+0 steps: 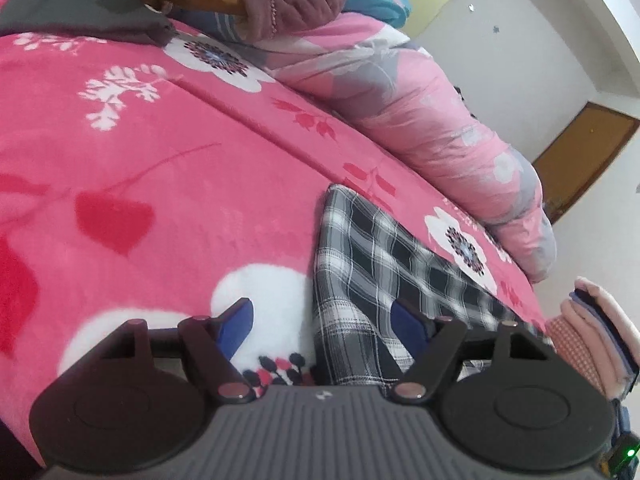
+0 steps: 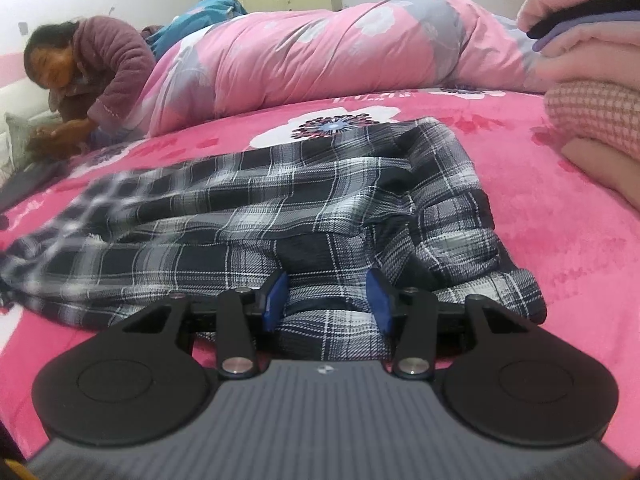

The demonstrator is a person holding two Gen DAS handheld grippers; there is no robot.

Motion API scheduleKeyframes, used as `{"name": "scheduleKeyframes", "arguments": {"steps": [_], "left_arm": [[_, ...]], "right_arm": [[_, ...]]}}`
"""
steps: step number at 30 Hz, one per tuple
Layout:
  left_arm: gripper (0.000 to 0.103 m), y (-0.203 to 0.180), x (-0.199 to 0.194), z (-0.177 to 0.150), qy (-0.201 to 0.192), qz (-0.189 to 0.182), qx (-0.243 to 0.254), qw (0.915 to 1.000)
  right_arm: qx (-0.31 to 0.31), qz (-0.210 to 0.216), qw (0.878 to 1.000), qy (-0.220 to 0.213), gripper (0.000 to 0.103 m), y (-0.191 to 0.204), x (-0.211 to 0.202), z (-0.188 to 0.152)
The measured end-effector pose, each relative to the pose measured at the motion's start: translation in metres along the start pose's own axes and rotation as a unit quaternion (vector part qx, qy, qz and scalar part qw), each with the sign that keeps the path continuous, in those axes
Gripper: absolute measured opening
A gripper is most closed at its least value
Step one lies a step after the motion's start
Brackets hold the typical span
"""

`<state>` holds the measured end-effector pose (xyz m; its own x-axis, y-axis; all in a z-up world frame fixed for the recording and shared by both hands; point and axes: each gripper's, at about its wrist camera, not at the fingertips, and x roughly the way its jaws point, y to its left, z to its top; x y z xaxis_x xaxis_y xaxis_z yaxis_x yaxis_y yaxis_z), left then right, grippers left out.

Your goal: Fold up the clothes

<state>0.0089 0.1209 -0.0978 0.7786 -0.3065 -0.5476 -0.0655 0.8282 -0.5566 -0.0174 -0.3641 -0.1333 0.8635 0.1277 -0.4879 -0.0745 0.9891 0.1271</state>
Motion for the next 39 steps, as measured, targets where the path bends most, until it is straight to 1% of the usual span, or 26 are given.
{"name": "scheduleKeyframes", "arguments": {"steps": [3, 4, 5, 6, 8, 10, 11, 13, 14, 15, 16, 17, 18, 19, 20, 21, 22, 23, 24, 25, 27, 30, 32, 33, 35, 39], "left_arm": [[0.072, 0.004, 0.003, 0.012, -0.002, 0.003, 0.011, 0.9999], [0.071, 0.006, 0.005, 0.015, 0.000, 0.003, 0.010, 0.9999], [0.068, 0.009, 0.008, 0.018, 0.005, 0.003, 0.010, 0.9999], [0.066, 0.010, 0.012, 0.020, 0.012, 0.003, 0.010, 0.9999], [0.063, 0.013, 0.018, 0.022, 0.029, 0.001, 0.017, 0.9994], [0.060, 0.013, 0.022, 0.022, 0.041, 0.000, 0.027, 0.9988], [0.060, 0.013, 0.023, 0.022, 0.046, -0.002, 0.032, 0.9984], [0.056, 0.014, 0.023, 0.024, 0.055, -0.010, 0.033, 0.9979], [0.054, 0.014, 0.024, 0.026, 0.061, -0.015, 0.031, 0.9976], [0.052, 0.015, 0.024, 0.027, 0.065, -0.020, 0.029, 0.9973], [0.052, 0.016, 0.023, 0.028, 0.067, -0.025, 0.029, 0.9970], [0.052, 0.018, 0.022, 0.029, 0.069, -0.030, 0.029, 0.9967], [0.052, 0.019, 0.021, 0.029, 0.071, -0.034, 0.027, 0.9965], [0.052, 0.022, 0.019, 0.030, 0.074, -0.040, 0.025, 0.9962], [0.052, 0.024, 0.018, 0.030, 0.077, -0.046, 0.021, 0.9958], [0.052, 0.026, 0.017, 0.031, 0.079, -0.053, 0.016, 0.9953], [0.052, 0.029, 0.015, 0.030, 0.082, -0.061, 0.011, 0.9947], [0.052, 0.030, 0.013, 0.029, 0.082, -0.068, 0.011, 0.9942], [0.053, 0.029, 0.009, 0.027, 0.079, -0.073, 0.017, 0.9941], [0.053, 0.029, 0.006, 0.024, 0.075, -0.078, 0.023, 0.9939], [0.058, 0.025, -0.001, 0.017, 0.075, -0.085, 0.046, 0.9925], [0.061, 0.015, -0.009, 0.001, 0.079, -0.090, 0.094, 0.9884], [0.063, 0.005, -0.012, -0.011, 0.080, -0.086, 0.133, 0.9841], [0.065, -0.001, -0.012, -0.017, 0.079, -0.083, 0.153, 0.9815], [0.065, -0.014, -0.012, -0.029, 0.076, -0.069, 0.187, 0.9768], [0.066, -0.033, -0.011, -0.040, 0.063, -0.050, 0.218, 0.9727]], "right_arm": [[-0.027, 0.021, 0.999, -0.043, 0.043, 0.027, -0.022, 0.009], [-0.048, 0.042, 0.996, -0.054, 0.043, 0.041, -0.029, 0.012], [-0.079, 0.078, 0.992, -0.061, 0.043, 0.063, -0.033, 0.015], [-0.112, 0.116, 0.985, -0.067, 0.043, 0.086, -0.036, 0.018], [-0.173, 0.184, 0.965, -0.065, 0.044, 0.135, -0.035, 0.019], [-0.233, 0.245, 0.939, -0.057, 0.045, 0.188, -0.027, 0.018], [-0.265, 0.260, 0.927, -0.052, 0.047, 0.211, -0.022, 0.014], [-0.330, 0.282, 0.900, -0.041, 0.051, 0.256, -0.009, 0.002], [-0.359, 0.281, 0.889, -0.038, 0.052, 0.271, -0.005, -0.004], [-0.391, 0.269, 0.880, -0.035, 0.052, 0.285, 0.001, -0.013], [-0.420, 0.248, 0.872, -0.031, 0.050, 0.296, 0.007, -0.020], [-0.425, 0.235, 0.874, -0.023, 0.037, 0.300, 0.014, -0.022], [-0.424, 0.224, 0.878, -0.014, 0.022, 0.301, 0.021, -0.022], [-0.380, 0.236, 0.894, 0.001, 0.013, 0.293, 0.025, -0.015], [-0.325, 0.253, 0.911, 0.017, 0.011, 0.282, 0.028, -0.005], [-0.269, 0.269, 0.924, 0.033, 0.011, 0.271, 0.032, 0.004], [-0.212, 0.284, 0.934, 0.049, 0.011, 0.260, 0.035, 0.014], [-0.142, 0.305, 0.939, 0.065, 0.011, 0.245, 0.041, 0.021], [-0.068, 0.326, 0.939, 0.080, 0.011, 0.229, 0.047, 0.027], [-0.008, 0.342, 0.935, 0.097, 0.014, 0.216, 0.053, 0.031], [0.094, 0.368, 0.917, 0.123, 0.016, 0.193, 0.064, 0.034], [0.147, 0.378, 0.905, 0.125, 0.023, 0.177, 0.068, 0.033], [0.150, 0.380, 0.904, 0.126, 0.029, 0.175, 0.065, 0.030], [0.149, 0.380, 0.904, 0.127, 0.030, 0.176, 0.065, 0.029], [0.138, 0.378, 0.907, 0.126, 0.031, 0.178, 0.064, 0.028], [0.112, 0.372, 0.914, 0.120, 0.032, 0.182, 0.056, 0.029]]}}
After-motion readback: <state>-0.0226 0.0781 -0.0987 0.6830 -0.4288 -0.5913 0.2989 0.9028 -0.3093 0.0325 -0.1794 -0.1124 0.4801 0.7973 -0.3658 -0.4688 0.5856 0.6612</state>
